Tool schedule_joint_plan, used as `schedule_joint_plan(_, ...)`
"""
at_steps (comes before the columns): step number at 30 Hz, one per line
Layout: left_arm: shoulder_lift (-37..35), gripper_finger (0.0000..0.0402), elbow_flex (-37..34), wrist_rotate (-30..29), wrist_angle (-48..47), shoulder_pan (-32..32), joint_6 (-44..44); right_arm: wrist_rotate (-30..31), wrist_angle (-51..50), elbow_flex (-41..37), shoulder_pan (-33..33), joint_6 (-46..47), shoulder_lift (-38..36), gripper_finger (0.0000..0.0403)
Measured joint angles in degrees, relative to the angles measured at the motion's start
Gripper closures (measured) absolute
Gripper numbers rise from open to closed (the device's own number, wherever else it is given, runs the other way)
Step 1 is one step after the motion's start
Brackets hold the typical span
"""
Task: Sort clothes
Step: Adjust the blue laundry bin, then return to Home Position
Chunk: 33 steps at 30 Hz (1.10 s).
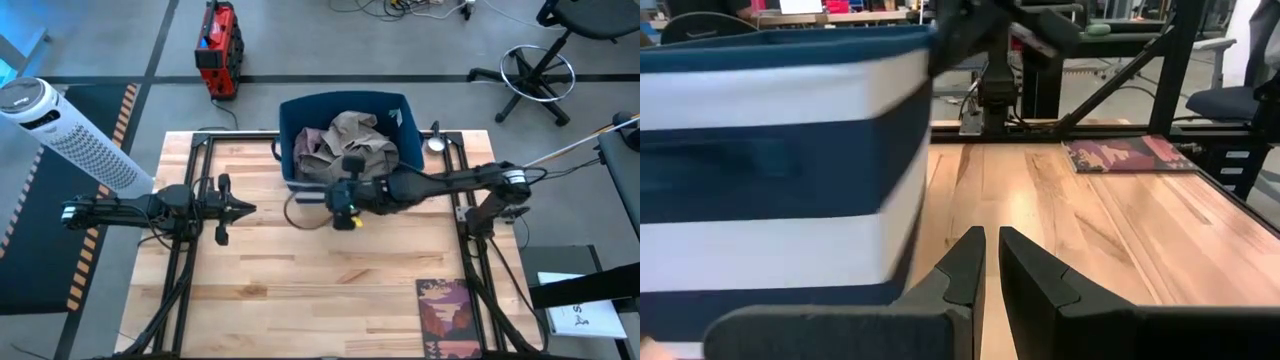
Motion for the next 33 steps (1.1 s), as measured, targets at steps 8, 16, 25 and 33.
schedule_joint_plan(8, -0.04, 0.0381, 0.0, 0.02, -0.64, 0.0, 0.0, -2.56, 5.87, 1.04, -3.94, -4.25, 0.93, 0.0403)
schedule_joint_plan(16, -0.07, 0.0381, 0.0, 0.02, -0.64, -0.01, 0.0, -5.93, 4.51, 1.03, 0.37, -8.96, -4.47, 0.0403)
schedule_joint_plan(25, -0.62, 0.0381, 0.02, 0.04, -1.05, 0.01, 1.45, -13.03, 5.85, -9.72, 7.55, -6.5, -15.51, 0.0403)
schedule_joint_plan(33, -2.55, 0.0381, 0.02, 0.04, -0.95, 0.01, 1.73, -18.79, 31.86, -35.22, 8.4, -5.61, -27.69, 0.0403)
